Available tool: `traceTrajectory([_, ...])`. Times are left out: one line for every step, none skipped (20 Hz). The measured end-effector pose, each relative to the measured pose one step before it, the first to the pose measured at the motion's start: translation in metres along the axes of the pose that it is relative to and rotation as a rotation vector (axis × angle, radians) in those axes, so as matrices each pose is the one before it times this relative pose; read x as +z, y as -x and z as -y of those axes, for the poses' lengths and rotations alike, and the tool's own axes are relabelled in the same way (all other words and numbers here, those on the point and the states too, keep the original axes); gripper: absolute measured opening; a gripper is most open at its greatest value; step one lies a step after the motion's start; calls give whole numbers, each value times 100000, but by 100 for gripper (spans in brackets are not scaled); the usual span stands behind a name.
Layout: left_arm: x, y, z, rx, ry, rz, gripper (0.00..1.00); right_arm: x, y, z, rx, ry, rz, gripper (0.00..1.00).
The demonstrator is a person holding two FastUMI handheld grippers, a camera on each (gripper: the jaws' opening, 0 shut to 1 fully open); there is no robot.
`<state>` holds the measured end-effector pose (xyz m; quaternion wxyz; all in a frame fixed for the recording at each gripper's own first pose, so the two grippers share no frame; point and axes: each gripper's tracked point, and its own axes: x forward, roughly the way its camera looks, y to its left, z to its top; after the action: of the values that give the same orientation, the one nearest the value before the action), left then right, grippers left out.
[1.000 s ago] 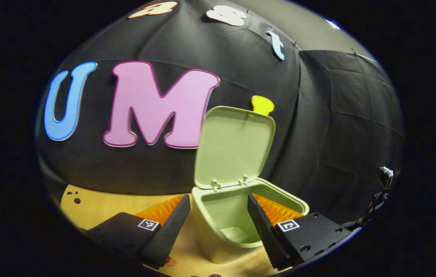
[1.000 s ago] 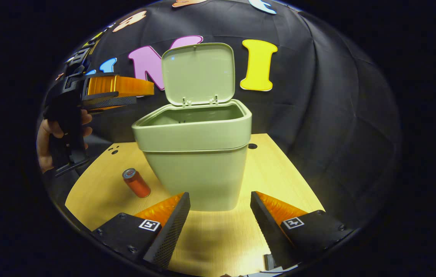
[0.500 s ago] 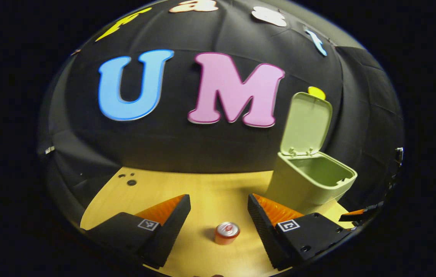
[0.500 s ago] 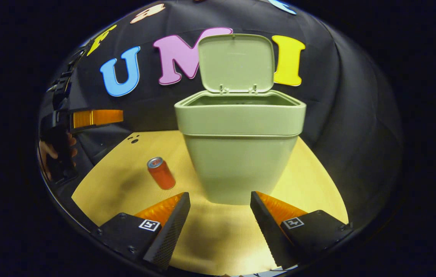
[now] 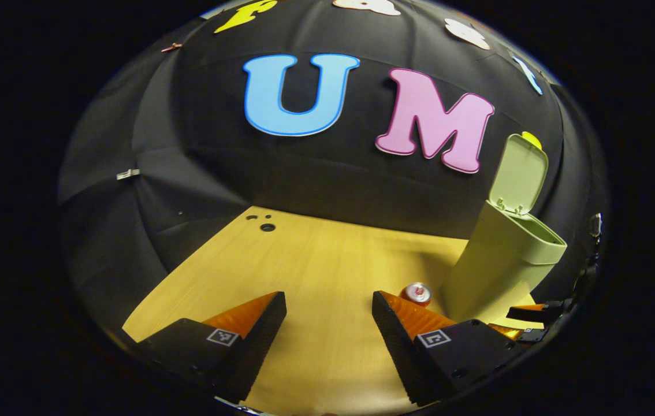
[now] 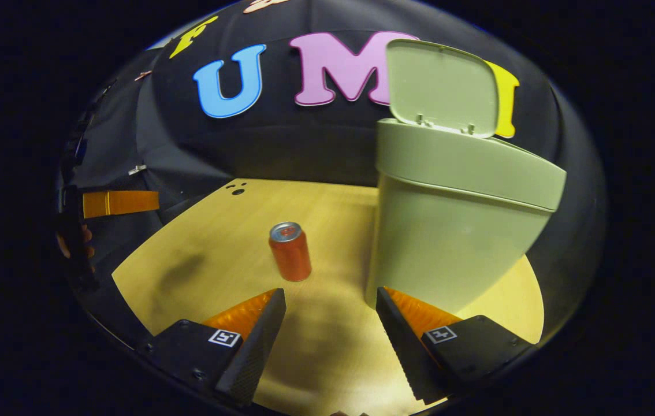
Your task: Press the lid of the desktop garbage bin to open it, pick up the crumpled paper on the desktop and throw it into the bin, then pick up the pop can on the desktop and drop it into the bin, and finally close the garbage bin lid.
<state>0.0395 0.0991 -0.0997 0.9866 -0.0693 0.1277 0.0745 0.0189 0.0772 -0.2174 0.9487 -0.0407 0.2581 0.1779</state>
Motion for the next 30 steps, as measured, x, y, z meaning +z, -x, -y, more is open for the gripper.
traceTrajectory([-790, 481, -1237, 2223, 369, -1055, 96, 159, -797, -1158, 2351, -49, 732, 99])
traceTrajectory([-713, 408, -1106, 1874, 570, -955, 96, 20, -855, -1016, 1381, 701, 406, 99])
traceTrajectory([-850, 232, -899, 1645, 932, -1273, 96, -80, -911, -709, 518, 1052, -94, 99])
traceTrajectory([-883, 320, -1003, 2007, 1192, -1469, 96, -158, -1130, -612, 450, 884, -579, 99])
traceTrajectory([-891, 155, -1122, 2160, 1222, -1468, 96, -284, -1075, -543, -188, 443, -816, 99])
traceTrajectory([-788, 214, -1014, 1877, 1245, -1344, 96, -236, -1036, -461, -143, -555, -1301, 99])
traceTrajectory([-689, 234, -727, 1574, 1195, -1196, 96, -159, -1101, -354, -104, -1174, -1010, 99])
traceTrajectory([-605, 24, -832, 1582, 1003, -1287, 96, -15, -1015, -227, -909, -1175, -459, 99])
traceTrajectory([-751, -22, -730, 1330, 894, -1367, 96, -28, -978, -63, -953, -972, -266, 99])
traceTrajectory([-672, -82, -570, 1213, 641, -1654, 96, -37, -1001, -85, -504, -642, -194, 99])
traceTrajectory([-674, -56, -692, 1756, 184, -1441, 96, -132, -922, -37, -824, 53, -1, 99])
traceTrajectory([-474, -31, -512, 1261, -75, -1116, 96, -32, -950, 137, -965, 598, -23, 100])
traceTrajectory([-437, -153, -285, 853, -105, -753, 96, -188, -970, 289, -1135, 473, -180, 99])
traceTrajectory([-274, -97, -157, 370, -111, -830, 96, -87, -776, 173, -1175, 12, -229, 100])
traceTrajectory([-433, -178, -22, 203, -221, -1044, 96, 25, -667, 164, -783, -393, -247, 100])
traceTrajectory([-182, -308, -26, 157, -544, -1011, 96, 94, -557, 101, -412, -410, 169, 99])
traceTrajectory([-159, -356, -2, 98, -597, -862, 96, 149, -784, 160, -358, 109, -78, 99])
traceTrajectory([120, -379, 12, 171, -380, -471, 96, 34, -774, 93, -290, 413, -272, 100])
traceTrajectory([169, -405, 107, -218, -20, -236, 96, -1, -593, -125, -125, 122, -104, 100])
traceTrajectory([326, -311, 233, -393, 416, -88, 96, 217, -598, -191, -20, -103, 75, 100])
traceTrajectory([396, -360, 280, -367, 618, 256, 96, 21, -628, -97, 15, -202, -50, 100])
traceTrajectory([415, -317, 224, -313, 610, 431, 96, 108, -508, -169, -14, -66, -324, 99])
traceTrajectory([260, -316, 231, -203, 434, 403, 96, -34, -272, -198, 15, -12, -260, 99])
traceTrajectory([265, -293, 310, -331, 406, 382, 96, 120, -382, -138, 91, 151, -41, 100])
traceTrajectory([59, -124, 265, -381, 394, 40, 96, 93, -299, -57, 430, 256, 47, 100])
traceTrajectory([-44, -70, 262, -175, 255, -215, 96, 94, -152, -184, 494, 540, 93, 100])
traceTrajectory([-229, -67, 223, -352, 56, -459, 96, 22, -231, -234, 501, 556, 143, 100])
traceTrajectory([-154, -32, 219, -202, -55, -579, 96, 58, -7, -45, 231, 502, 104, 95])
traceTrajectory([-247, 72, 158, -220, -145, -679, 96, -49, -50, -50, 824, 474, -444, 89])
traceTrajectory([-195, 65, 76, -129, -152, -560, 96, 40, 30, -89, 738, 520, -366, 83])
